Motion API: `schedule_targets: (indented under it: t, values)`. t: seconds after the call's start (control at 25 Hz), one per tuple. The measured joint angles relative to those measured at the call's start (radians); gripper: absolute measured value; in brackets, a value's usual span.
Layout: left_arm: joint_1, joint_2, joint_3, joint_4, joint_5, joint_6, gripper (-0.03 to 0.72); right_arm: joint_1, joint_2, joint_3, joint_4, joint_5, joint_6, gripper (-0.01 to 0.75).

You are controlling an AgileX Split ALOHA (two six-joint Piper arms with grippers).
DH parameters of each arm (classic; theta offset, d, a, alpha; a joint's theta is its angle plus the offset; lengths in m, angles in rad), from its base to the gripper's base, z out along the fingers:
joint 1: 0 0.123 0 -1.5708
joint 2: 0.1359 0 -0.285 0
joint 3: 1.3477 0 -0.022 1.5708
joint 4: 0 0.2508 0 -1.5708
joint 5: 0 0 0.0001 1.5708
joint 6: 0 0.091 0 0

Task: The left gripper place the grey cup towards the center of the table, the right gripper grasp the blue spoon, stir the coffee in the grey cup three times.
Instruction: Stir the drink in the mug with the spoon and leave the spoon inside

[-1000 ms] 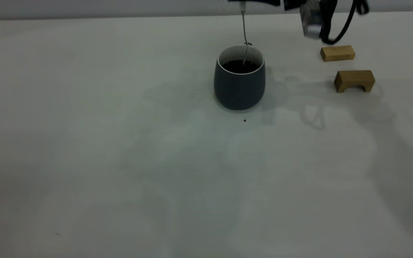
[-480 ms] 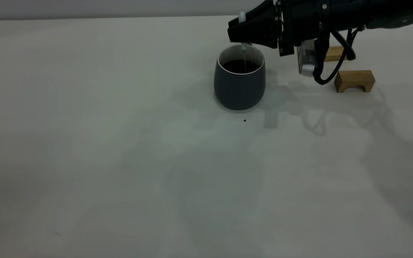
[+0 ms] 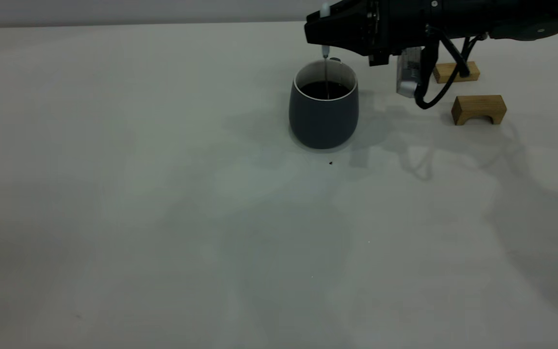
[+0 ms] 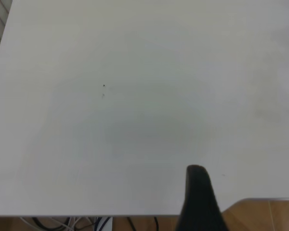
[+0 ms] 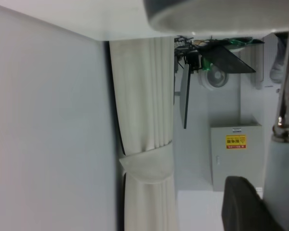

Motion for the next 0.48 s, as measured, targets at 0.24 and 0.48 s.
schedule_targets:
  t: [0.24,0.48]
  values:
    - [0.0,0.0,0.0,0.0,0.0,0.0,0.585,0.017,0.0,-0.059,0.008,-0.114,0.0,0.128]
    - [0.0,0.0,0.0,0.0,0.0,0.0,0.585,-0.002,0.0,-0.065,-0.023,-0.189,0.002,0.128]
